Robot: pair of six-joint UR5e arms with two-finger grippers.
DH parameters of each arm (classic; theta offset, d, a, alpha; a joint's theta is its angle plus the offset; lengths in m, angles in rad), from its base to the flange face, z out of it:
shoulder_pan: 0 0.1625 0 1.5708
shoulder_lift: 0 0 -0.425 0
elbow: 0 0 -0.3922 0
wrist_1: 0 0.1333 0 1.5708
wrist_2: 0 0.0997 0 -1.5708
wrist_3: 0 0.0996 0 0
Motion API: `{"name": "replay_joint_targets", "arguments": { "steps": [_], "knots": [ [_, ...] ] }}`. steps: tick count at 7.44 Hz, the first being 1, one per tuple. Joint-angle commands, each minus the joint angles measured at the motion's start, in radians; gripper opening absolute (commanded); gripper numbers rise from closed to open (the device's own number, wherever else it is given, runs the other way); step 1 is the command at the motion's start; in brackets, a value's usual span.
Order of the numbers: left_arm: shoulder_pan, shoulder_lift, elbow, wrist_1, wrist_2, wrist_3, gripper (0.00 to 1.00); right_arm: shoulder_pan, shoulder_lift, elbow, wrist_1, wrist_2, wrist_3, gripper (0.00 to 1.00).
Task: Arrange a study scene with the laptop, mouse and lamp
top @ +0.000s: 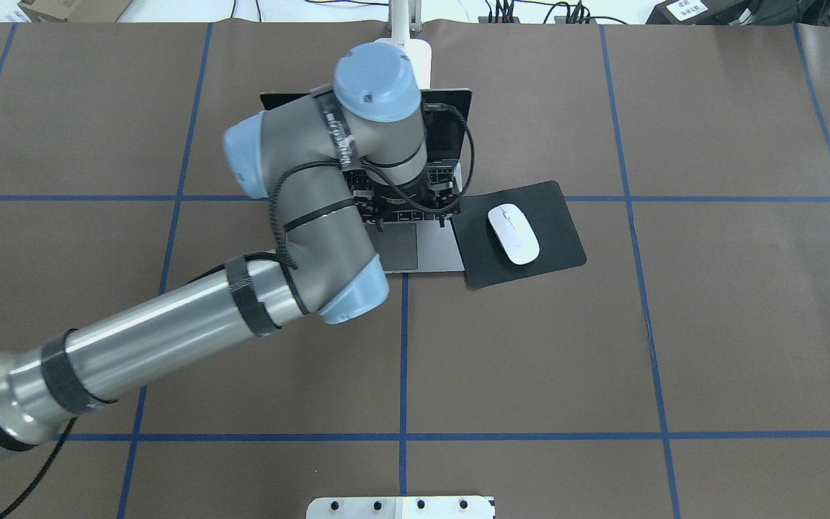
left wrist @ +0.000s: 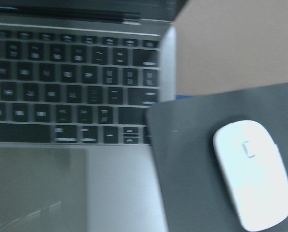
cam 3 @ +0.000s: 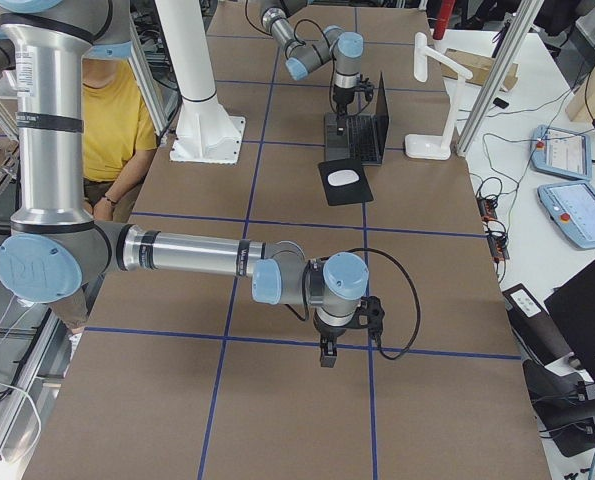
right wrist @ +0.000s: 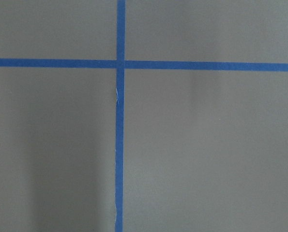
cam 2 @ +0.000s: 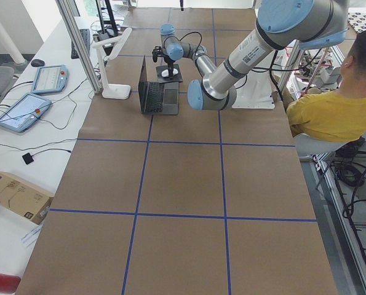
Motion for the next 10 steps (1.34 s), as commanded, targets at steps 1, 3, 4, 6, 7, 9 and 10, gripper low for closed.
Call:
{"name": "replay_joint_targets", "arguments": {
  "steps": [1,3,4,6,7,9,10],
  "knots": [
    [-0.117,0.236,-0.256,0.097,-0.071,0.233,0.99,0.000,0.000,0.005,0.013,-0.004,0.007,1.00],
    [-0.235,0.443,-0.377,0.100,-0.094,0.470,0.99,0.001,-0.001,0.013,0.013,-0.004,0.007,1.00],
    [-0.327,0.514,-0.379,0.100,-0.164,0.611,0.99,0.003,-0.006,0.013,0.013,-0.004,0.007,1.00],
    [-0.517,0.681,-0.372,0.100,-0.219,0.944,1.00,0.003,-0.010,0.018,0.013,-0.004,0.007,1.00],
    [-0.600,0.744,-0.347,0.100,-0.219,1.082,1.00,0.003,-0.012,0.018,0.013,-0.004,0.007,1.00],
    [-0.769,0.844,-0.262,0.100,-0.219,1.340,1.00,0.003,-0.009,0.030,0.013,-0.002,-0.002,1.00],
    [-0.855,0.875,-0.205,0.099,-0.220,1.429,1.00,0.002,-0.007,0.036,0.013,-0.002,-0.004,1.00]
  ]
}}
